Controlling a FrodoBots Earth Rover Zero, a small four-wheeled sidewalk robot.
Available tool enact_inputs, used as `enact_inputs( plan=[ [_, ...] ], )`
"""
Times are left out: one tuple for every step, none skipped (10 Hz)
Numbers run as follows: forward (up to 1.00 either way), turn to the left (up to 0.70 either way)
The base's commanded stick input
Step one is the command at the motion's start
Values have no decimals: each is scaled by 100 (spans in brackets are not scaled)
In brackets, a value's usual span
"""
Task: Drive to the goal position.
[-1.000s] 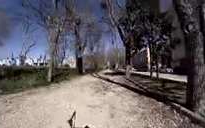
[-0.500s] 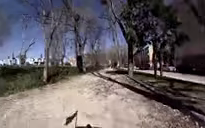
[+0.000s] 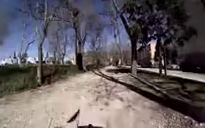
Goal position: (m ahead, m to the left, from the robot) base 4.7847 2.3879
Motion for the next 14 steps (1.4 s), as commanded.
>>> enact_inputs(
  plan=[
    [100,0],
    [100,0],
    [100,0],
    [100,0],
    [100,0],
    [100,0],
    [100,0],
    [100,0],
    [100,0],
    [100,0],
    [100,0],
    [100,0],
    [100,0],
    [100,0]
  ],
)
